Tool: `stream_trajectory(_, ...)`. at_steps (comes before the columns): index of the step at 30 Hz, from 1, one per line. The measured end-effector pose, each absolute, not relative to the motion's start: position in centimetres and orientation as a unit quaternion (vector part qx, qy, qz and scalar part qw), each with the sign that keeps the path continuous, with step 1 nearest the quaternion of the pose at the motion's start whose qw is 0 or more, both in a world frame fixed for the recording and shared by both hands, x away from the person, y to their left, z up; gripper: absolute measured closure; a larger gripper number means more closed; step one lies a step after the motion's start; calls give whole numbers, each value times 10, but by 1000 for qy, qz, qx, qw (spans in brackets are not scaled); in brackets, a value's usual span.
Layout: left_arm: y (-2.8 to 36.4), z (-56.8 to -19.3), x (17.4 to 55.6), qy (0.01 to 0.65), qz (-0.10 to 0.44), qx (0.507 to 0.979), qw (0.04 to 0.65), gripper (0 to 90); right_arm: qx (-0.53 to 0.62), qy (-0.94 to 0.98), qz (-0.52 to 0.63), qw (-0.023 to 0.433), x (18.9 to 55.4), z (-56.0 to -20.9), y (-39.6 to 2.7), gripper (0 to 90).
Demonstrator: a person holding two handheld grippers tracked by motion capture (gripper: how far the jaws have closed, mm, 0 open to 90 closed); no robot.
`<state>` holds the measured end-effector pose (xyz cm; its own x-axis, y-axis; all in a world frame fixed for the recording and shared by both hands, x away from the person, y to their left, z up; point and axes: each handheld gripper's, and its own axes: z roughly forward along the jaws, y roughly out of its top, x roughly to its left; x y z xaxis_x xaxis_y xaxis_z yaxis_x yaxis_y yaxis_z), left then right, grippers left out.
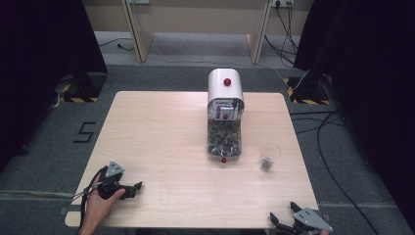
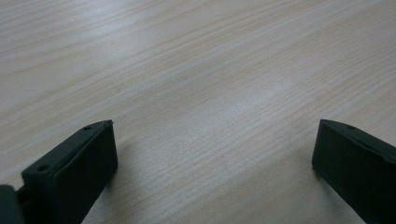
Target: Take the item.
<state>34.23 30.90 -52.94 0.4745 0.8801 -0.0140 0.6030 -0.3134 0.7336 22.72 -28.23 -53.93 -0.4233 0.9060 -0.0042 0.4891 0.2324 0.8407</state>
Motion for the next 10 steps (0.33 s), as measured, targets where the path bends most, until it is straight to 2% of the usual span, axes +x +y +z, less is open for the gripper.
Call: stream_trajectory(10,309,-529,342,472,200,785,347,0,468,742,405,259,228,-540,-283,165)
